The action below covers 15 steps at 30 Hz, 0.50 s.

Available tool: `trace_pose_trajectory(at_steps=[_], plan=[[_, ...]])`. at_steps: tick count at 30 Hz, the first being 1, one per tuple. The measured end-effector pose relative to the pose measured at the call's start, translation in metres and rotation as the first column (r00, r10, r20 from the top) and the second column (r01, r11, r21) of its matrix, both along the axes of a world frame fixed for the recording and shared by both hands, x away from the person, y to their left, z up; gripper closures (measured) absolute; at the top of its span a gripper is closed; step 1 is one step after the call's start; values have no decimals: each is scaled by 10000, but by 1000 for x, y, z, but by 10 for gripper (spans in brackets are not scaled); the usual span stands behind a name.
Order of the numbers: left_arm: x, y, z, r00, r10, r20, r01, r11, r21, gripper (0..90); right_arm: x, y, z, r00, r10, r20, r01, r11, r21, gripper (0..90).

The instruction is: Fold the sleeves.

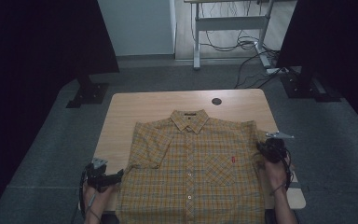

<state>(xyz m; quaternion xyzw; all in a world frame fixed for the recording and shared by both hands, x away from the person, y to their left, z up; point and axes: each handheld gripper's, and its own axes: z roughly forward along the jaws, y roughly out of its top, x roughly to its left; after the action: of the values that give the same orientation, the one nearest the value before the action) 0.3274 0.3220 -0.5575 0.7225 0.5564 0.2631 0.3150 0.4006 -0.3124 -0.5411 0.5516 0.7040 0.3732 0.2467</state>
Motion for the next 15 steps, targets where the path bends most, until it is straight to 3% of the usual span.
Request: trace_pose_trajectory(at_steps=[5, 15], plan=[[0, 0, 0, 10000, -17, 1, 17, 10000, 5, 88, -5, 13, 13, 9985, 351, 430, -347, 9994, -98, 815], [0, 0, 0, 10000, -45, 0, 45, 10000, 6, 88, -4, 60, 15, 9892, 1433, 309, -1418, 9889, -452, 805]])
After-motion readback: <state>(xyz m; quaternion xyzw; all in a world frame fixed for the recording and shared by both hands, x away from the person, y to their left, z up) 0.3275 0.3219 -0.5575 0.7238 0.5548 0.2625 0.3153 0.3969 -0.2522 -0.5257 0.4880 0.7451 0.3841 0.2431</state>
